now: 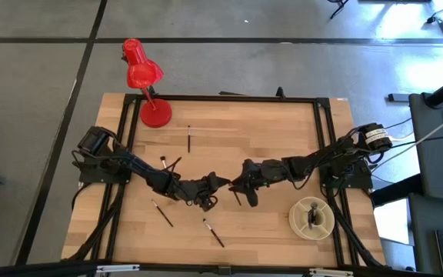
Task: Pick & Place Makeup Supplies
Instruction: Put the makeup brush into the organizer
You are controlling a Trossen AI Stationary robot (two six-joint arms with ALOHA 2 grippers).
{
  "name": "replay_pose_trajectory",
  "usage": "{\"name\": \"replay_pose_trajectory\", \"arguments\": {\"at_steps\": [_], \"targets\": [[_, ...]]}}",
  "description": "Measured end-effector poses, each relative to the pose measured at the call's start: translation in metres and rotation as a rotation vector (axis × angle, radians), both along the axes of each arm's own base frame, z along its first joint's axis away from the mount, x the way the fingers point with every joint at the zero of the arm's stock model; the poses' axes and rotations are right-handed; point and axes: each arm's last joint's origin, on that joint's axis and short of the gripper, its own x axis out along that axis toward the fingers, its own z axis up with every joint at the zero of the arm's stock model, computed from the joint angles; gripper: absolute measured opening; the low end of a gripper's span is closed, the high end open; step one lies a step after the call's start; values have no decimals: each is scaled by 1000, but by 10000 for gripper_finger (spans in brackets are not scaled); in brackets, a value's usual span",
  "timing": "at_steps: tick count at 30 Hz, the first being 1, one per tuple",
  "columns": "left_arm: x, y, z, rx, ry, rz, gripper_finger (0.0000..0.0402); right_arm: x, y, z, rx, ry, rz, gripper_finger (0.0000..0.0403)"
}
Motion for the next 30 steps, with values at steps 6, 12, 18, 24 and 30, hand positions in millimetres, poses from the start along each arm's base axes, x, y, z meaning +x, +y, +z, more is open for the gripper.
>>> {"name": "replay_pose_trajectory", "arguments": {"at_steps": [6,12,18,24,30], "targets": [[1,2,0,-74,-26,22,6,-1,2,-1,17,11,-17,22],[0,5,5,-234,-168,217,19,-14,11,7,-8,64,-36,30],[-4,12,7,-483,-389,481,54,-58,26,40,-164,96,-173,23],[0,29,0,-683,-441,531,95,-124,31,82,-203,115,-274,23],[-1,61,-10,-972,-296,572,111,-176,31,131,-173,84,-212,23]]}}
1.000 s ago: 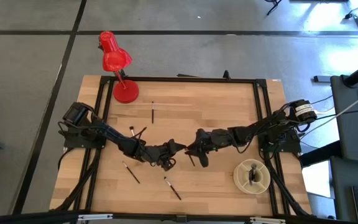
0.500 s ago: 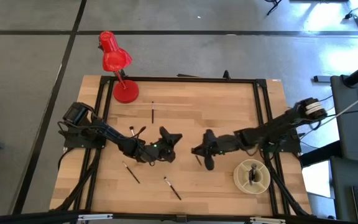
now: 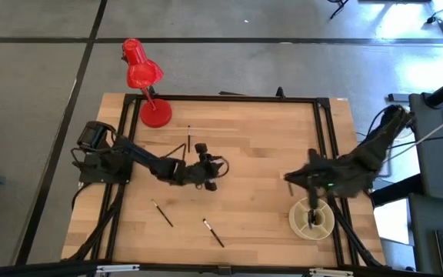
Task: Pick & Place Makeup Supplies
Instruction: Put the makeup brush into the organizer
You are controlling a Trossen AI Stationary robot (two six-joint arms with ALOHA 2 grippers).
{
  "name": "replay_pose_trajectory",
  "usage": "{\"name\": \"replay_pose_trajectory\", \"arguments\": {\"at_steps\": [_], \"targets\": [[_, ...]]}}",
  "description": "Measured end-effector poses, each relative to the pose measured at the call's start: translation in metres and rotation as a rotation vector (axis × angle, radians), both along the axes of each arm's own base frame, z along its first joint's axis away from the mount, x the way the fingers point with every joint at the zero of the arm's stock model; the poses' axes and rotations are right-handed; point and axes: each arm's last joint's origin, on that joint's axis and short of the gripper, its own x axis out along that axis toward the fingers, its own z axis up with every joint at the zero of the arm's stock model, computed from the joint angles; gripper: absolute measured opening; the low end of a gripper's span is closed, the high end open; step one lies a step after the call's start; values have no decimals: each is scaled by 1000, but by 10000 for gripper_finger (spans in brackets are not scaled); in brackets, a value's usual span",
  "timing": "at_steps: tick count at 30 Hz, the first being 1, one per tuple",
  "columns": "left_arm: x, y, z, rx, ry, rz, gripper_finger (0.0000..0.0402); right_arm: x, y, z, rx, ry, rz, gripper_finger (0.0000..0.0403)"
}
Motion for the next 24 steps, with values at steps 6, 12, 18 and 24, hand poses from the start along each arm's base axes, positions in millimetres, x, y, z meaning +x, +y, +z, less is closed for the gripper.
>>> {"name": "replay_pose_trajectory", "arguments": {"at_steps": [6,12,18,24], "targets": [[-3,32,-11,-260,85,6,105,-29,9,16,-24,152,192,23],[-7,38,-15,-318,94,88,100,-48,31,-7,-45,231,241,23],[-8,29,-15,-237,127,65,97,-61,51,-37,-69,224,227,27],[-12,22,-14,-86,160,104,96,-67,65,-52,-109,199,243,38]]}}
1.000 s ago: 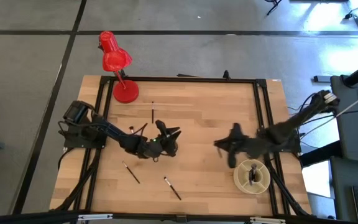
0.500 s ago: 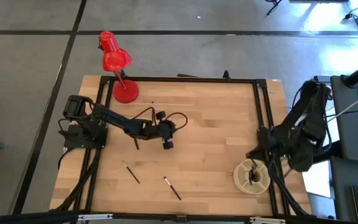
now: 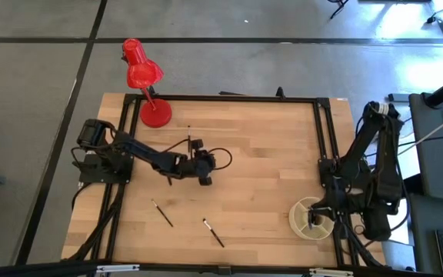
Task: Pick & Place Makeup Supplies
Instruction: Put the makeup brush into the organizer
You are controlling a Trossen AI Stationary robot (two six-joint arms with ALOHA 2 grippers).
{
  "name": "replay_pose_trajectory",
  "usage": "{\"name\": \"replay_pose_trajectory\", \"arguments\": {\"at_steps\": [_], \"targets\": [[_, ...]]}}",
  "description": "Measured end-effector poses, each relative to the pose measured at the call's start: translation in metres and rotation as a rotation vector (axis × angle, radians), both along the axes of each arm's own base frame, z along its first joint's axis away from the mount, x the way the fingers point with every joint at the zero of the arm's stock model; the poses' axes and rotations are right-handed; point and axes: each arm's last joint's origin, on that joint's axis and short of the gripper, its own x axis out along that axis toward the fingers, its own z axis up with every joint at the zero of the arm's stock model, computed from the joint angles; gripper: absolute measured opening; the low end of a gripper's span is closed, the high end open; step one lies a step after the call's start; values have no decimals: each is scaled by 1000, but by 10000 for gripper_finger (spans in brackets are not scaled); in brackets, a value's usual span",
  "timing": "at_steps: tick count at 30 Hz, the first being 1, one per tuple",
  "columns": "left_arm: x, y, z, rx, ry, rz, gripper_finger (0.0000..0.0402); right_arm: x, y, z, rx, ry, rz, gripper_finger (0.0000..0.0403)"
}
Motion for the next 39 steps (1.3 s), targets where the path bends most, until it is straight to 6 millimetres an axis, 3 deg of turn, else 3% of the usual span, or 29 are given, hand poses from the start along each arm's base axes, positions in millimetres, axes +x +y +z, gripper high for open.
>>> {"name": "replay_pose_trajectory", "arguments": {"at_steps": [5,9,13,17,22,27,32,39], "targets": [[-2,-3,3,72,-55,135,100,-4,7,-2,4,-12,26,71],[0,8,14,-36,-48,191,100,-5,7,-1,2,-16,36,96],[-6,39,18,-210,30,267,99,-4,-2,9,-102,-162,13,108],[-16,86,17,-378,76,397,93,4,-18,26,-257,-357,-72,108],[-34,138,16,-511,22,628,100,11,-43,38,-234,-438,-226,102],[-51,171,12,-589,-69,870,115,20,-57,38,-203,-433,-341,95],[-60,188,4,-633,-67,937,124,27,-60,38,-152,-407,-387,94],[-59,192,-8,-681,-41,949,115,30,-58,37,-132,-379,-379,94]]}}
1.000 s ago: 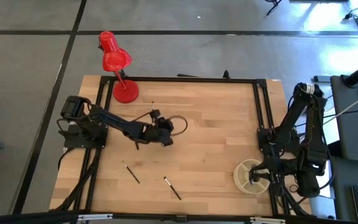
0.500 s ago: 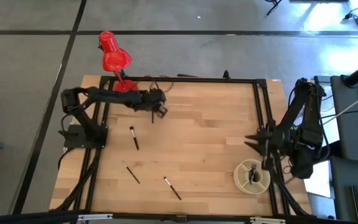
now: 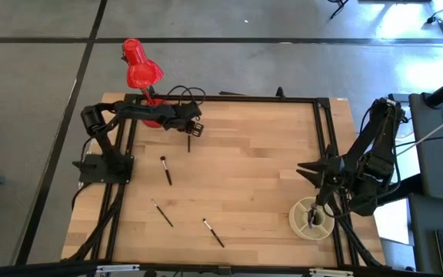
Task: Pick & Place Makeup Supplies
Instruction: Put the makeup brush into the organizer
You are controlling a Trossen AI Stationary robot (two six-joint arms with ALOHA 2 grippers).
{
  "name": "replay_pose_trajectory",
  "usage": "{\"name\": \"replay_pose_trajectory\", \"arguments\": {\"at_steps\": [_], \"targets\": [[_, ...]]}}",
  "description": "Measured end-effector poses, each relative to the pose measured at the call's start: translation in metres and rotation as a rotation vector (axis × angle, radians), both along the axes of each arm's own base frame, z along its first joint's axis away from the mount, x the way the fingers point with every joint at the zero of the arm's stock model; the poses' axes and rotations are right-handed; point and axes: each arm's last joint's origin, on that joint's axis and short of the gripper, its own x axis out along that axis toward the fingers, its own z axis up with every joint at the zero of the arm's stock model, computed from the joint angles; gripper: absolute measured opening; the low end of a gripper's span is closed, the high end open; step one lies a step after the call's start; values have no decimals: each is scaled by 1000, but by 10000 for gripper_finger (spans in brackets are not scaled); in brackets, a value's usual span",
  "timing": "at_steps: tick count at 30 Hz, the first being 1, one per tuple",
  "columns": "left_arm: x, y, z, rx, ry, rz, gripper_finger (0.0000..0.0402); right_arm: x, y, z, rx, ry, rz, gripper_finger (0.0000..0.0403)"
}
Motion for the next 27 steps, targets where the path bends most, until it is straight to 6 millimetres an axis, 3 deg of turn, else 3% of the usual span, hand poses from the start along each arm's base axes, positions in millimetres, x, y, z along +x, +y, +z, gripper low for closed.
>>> {"name": "replay_pose_trajectory", "arguments": {"at_steps": [9,16,19,22,27], "targets": [[5,3,-14,-5,15,-3,81,0,1,1,12,-6,0,94],[7,1,-12,-1,18,-74,12,1,1,1,15,-8,0,94],[9,-3,-9,28,11,-85,8,1,2,1,16,-9,0,93],[21,-13,2,106,-65,-111,7,3,4,-1,0,-19,-19,93],[53,-42,41,260,-386,-217,4,15,6,-5,43,-45,-110,93]]}}
